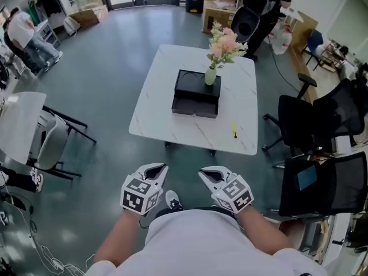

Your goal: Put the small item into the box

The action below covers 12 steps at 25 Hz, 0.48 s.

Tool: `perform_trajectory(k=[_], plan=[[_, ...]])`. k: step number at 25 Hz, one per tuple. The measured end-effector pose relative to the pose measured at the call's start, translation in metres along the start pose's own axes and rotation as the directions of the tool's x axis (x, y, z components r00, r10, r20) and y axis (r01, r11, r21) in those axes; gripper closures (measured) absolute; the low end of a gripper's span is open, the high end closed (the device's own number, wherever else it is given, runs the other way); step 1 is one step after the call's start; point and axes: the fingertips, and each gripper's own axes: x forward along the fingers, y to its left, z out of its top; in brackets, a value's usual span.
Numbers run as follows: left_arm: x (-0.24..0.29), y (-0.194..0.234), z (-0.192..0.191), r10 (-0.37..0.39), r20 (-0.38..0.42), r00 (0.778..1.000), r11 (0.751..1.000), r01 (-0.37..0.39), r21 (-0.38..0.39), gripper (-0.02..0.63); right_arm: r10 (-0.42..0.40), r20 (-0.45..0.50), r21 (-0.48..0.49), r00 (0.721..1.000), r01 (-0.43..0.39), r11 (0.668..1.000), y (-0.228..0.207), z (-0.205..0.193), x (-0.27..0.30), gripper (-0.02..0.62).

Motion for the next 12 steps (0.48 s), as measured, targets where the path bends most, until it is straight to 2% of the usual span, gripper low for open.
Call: perform_trajectory(k=[4,12], plan=[[0.003,0.030,-0.004,-0.032,-0.033,0.999,0.999,0.033,0.035,0.589,-0.051,-0.053,-0.038,0.997,0.049,0.998,-0.004,0.005,0.023,0.578],[0.028,0.061,0.003,-0.100,-0.081,0.992,0.988,0.109,0.112,0.589,-0.222,-0.086,0.022,0.971,0.224,0.974,-0.049,0.006,0.029,0.578]])
